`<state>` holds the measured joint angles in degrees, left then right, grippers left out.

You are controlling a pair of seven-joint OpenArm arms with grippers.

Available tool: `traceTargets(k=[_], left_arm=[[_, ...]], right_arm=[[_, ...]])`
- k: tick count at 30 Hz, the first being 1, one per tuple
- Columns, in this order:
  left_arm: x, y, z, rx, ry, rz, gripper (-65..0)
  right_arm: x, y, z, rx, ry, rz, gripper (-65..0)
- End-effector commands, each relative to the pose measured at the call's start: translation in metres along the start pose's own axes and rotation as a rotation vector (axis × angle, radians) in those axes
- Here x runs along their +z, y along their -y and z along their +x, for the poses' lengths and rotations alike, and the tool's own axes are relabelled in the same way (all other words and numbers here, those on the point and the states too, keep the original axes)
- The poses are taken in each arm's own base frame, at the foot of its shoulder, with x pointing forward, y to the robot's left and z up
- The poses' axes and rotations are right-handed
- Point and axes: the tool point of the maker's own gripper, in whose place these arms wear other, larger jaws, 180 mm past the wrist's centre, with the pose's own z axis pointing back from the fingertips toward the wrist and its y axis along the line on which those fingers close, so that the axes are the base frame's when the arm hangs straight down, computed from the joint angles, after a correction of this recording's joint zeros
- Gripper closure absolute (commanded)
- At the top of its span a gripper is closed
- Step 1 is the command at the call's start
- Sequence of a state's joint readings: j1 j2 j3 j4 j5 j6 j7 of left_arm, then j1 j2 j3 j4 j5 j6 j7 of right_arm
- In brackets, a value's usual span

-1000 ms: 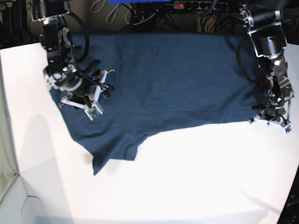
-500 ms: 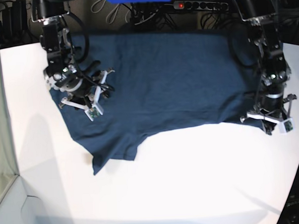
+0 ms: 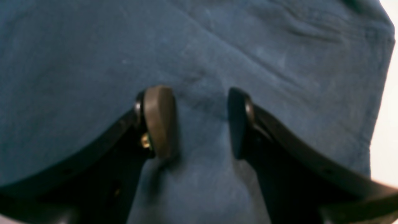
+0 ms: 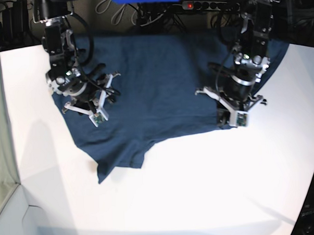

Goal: Layout the t-shirt on the table in an organized manner, then fold the t-shirt properly
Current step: 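Grasp the shirt edge with the left gripper near its corner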

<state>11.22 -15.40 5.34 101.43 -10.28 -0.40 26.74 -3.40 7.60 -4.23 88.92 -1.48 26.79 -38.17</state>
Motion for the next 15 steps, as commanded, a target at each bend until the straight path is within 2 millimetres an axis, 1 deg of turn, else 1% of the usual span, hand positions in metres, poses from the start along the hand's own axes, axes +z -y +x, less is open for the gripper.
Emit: traceTargets(k=[1,2,5,8,9,11,13,15], left_arm=[[0.005,0.005,0.017,-0.021,0.059,-0.016,-0.2],[0.007,0.011,0.02,-0.035,0.067,-0.035,-0.2],[0.016,0.016,0.021,-0.065,0.073,-0.058,-0.2],[0.02,0.015,0.028,-0.074,0.091,-0.059,-0.2],[0.02,0.011,0.03,-0.078,0.095,-0.05,-0.2],[0.021,-0.01,0.036,-0.072,0.108,0.0,-0.2],[0.022,-0.038,0.043,-0.05,0.126,0.079,-0.2],[0.025,-0.066,0.059,-0.026,0.168,0.155,-0.3]], right_arm=[[0.002,0.006,0.011,0.003,0.032,-0.013,-29.8],[0.002,0.006,0.011,0.003,0.032,-0.013,-29.8],[0.002,0.006,0.011,0.003,0.032,-0.013,-29.8],[0.002,0.005,0.009,0.002,0.029,-0.012,-29.8],[0.002,0.005,0.009,0.002,0.029,-0.012,-29.8],[0.002,0.005,0.009,0.002,0.028,-0.011,-29.8],[0.002,0.004,0.008,0.002,0.027,-0.011,-29.8],[0.002,0.004,0.008,0.002,0.027,-0.011,-29.8]])
